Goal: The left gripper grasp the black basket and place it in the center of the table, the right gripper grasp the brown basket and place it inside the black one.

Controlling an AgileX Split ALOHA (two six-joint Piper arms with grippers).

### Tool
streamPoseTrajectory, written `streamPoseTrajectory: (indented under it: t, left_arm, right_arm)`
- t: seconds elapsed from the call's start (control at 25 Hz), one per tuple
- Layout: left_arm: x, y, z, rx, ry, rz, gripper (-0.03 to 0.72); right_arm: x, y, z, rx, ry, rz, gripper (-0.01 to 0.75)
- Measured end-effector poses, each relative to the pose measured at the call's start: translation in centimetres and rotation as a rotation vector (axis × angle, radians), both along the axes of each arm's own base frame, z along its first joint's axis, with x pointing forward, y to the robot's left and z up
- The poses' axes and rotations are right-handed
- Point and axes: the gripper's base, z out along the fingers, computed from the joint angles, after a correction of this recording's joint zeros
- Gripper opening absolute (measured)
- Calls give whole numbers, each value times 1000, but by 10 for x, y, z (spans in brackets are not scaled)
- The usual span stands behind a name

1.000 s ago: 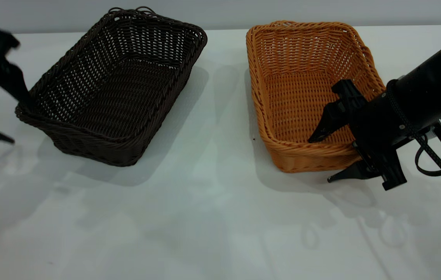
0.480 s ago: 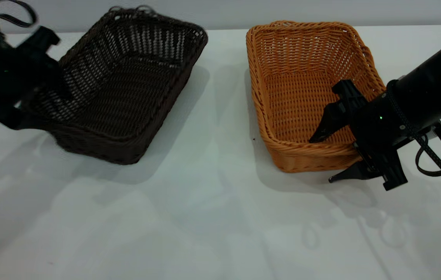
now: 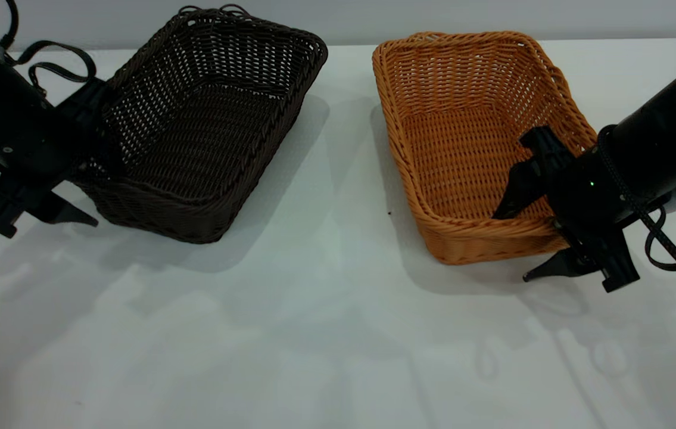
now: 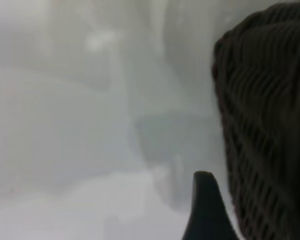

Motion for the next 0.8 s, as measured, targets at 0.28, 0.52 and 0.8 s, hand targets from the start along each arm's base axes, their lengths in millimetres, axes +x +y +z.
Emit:
streamPoseTrajectory:
  t: [0.28,0.52,0.8]
  left_arm:
    - [-1,2,-22,24,28,13,428]
    - [0,3,-23,29,19,17,423]
    - [0,2,-23,29,17,16,280]
  right_arm:
    - [21,1,5,-25,-57,-16,502]
    - [24,5,-8,12,-31,-22,498]
    - [23,8,-12,48,-20,-8,296]
